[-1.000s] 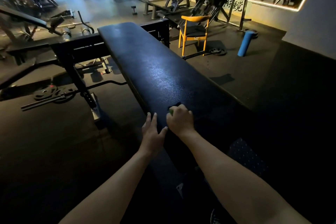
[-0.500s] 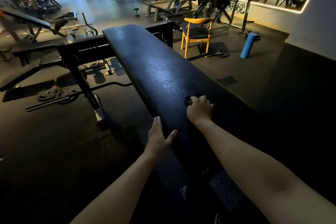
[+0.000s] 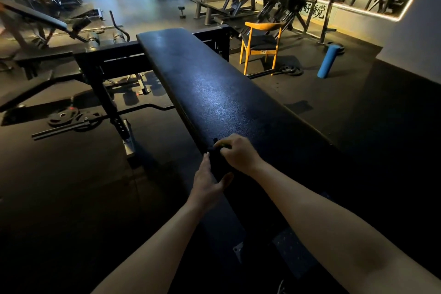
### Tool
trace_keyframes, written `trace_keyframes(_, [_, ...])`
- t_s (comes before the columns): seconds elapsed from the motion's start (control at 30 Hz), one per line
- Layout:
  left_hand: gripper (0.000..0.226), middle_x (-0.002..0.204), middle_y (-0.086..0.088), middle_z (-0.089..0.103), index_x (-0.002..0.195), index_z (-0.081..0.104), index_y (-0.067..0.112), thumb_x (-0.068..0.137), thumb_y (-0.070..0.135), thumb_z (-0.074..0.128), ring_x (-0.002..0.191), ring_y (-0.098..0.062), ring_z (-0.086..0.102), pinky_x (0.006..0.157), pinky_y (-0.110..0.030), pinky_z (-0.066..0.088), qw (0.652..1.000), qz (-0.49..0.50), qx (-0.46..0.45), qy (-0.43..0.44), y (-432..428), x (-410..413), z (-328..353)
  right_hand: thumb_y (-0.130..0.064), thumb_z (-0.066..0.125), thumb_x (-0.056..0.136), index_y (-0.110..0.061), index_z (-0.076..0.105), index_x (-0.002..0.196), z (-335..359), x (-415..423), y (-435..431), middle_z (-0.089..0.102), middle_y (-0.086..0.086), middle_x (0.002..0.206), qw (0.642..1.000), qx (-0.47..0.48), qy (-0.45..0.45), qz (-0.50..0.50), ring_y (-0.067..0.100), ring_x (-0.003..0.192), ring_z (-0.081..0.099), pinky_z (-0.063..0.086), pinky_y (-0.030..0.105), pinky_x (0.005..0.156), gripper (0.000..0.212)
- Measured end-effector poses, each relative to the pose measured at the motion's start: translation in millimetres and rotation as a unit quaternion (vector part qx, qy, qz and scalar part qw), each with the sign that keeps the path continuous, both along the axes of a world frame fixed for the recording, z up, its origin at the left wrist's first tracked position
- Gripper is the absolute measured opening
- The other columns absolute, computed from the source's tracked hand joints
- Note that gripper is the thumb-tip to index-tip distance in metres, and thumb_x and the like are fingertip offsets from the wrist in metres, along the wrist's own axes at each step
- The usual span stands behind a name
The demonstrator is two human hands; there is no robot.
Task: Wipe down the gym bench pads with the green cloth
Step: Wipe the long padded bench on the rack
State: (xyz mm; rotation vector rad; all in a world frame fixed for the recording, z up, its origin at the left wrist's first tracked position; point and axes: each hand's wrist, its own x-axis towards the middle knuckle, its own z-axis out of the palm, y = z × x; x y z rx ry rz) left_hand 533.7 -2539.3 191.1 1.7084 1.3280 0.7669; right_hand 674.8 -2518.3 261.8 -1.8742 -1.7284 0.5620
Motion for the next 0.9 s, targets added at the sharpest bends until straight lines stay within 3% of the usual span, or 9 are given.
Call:
trace_keyframes(0.1, [0.108,0.165,-0.009,0.022,0.158,0.021,0.008,0.075,0.056,0.071,0.152,-0.016,0.018,0.120,-0.023,0.014,1.000,0.002,-0.013,-0.002,-5.2,0.2,4.5,-0.016,0.059,0.087,-0.027,0.069,0.120,2.1,21.3,13.5,0.056,0.008,0.118,0.988,0.052,-0.039,-0.138,0.029,0.113,0.053,0.036,0.039,0.100,0.036])
trace_keyframes(0.17, [0.103,0.165,-0.008,0.020,0.158,0.019,0.008,0.082,0.046,0.078,0.152,-0.014,0.017,0.122,-0.025,0.014,1.000,0.005,-0.017,-0.018,-4.3,0.0,0.2,-0.019,0.056,0.090,-0.027,0.063,0.129,-0.6,28.4,18.6,0.050,0.009,0.128,0.981,0.012,-0.075,-0.180,0.031,0.121,0.047,0.032,0.042,0.103,0.040])
trace_keyframes(0.47, [0.118,0.166,0.001,0.015,0.159,-0.006,0.017,0.081,0.038,0.080,0.142,0.002,0.018,0.110,-0.013,0.018,0.995,-0.004,-0.071,-0.066,-4.2,-3.2,-2.1,-0.018,0.058,0.088,-0.023,0.074,0.112,-6.6,-13.0,11.1,0.062,0.015,0.115,0.998,-0.017,-0.046,-0.035,0.034,0.108,0.059,0.044,0.035,0.097,0.030])
trace_keyframes(0.57, [0.119,0.161,0.003,0.028,0.159,-0.009,0.018,0.082,0.027,0.081,0.142,-0.004,0.032,0.110,-0.018,0.029,0.992,0.003,-0.081,-0.093,-4.8,-7.5,-2.4,-0.020,0.059,0.088,-0.026,0.076,0.108,-2.6,-28.6,3.4,0.064,0.010,0.113,0.999,-0.015,-0.045,0.008,0.029,0.108,0.060,0.043,0.032,0.094,0.027])
trace_keyframes(0.6, [0.111,0.157,-0.002,0.037,0.159,-0.005,0.019,0.086,0.023,0.078,0.137,-0.010,0.044,0.108,-0.022,0.038,0.992,0.000,-0.082,-0.098,-6.3,-8.6,-0.8,-0.021,0.059,0.087,-0.026,0.076,0.107,-1.7,-33.5,0.1,0.065,0.009,0.112,0.998,-0.013,-0.051,0.027,0.029,0.106,0.061,0.044,0.032,0.093,0.026])
trace_keyframes(0.67, [0.065,0.131,-0.011,0.064,0.153,0.028,0.026,0.098,0.029,0.062,0.111,-0.019,0.065,0.091,-0.029,0.055,0.994,0.020,-0.049,-0.094,-8.0,-10.7,1.2,-0.022,0.059,0.087,-0.025,0.077,0.104,-3.3,-42.9,-7.7,0.067,0.008,0.108,0.995,-0.004,-0.075,0.073,0.030,0.101,0.063,0.047,0.034,0.089,0.025])
trace_keyframes(0.73, [0.040,0.118,-0.011,0.070,0.144,0.045,0.027,0.105,0.032,0.050,0.101,-0.019,0.068,0.081,-0.029,0.060,0.991,0.033,-0.075,-0.106,-13.8,-12.5,7.4,-0.022,0.060,0.086,-0.022,0.077,0.102,-7.3,-46.7,-13.8,0.067,0.008,0.104,0.990,0.007,-0.089,0.113,0.031,0.097,0.064,0.050,0.035,0.087,0.024])
trace_keyframes(0.83, [0.097,0.144,-0.006,0.050,0.158,-0.001,0.020,0.092,0.010,0.069,0.120,-0.014,0.056,0.088,-0.019,0.054,0.988,0.019,-0.100,-0.117,-12.6,-18.9,-1.1,-0.015,0.061,0.083,-0.020,0.077,0.102,-10.0,-40.8,-9.2,0.065,0.008,0.099,0.991,0.055,-0.075,0.098,0.031,0.093,0.063,0.050,0.036,0.085,0.025])
trace_keyframes(0.9, [0.117,0.157,-0.005,0.037,0.159,-0.005,0.019,0.080,0.028,0.080,0.131,-0.009,0.048,0.108,-0.028,0.044,0.987,0.014,-0.111,-0.112,-12.0,-24.5,-1.3,-0.014,0.057,0.082,-0.022,0.074,0.107,-10.9,-32.6,3.0,0.065,0.007,0.100,0.993,0.101,-0.065,0.021,0.033,0.093,0.060,0.049,0.040,0.087,0.031])
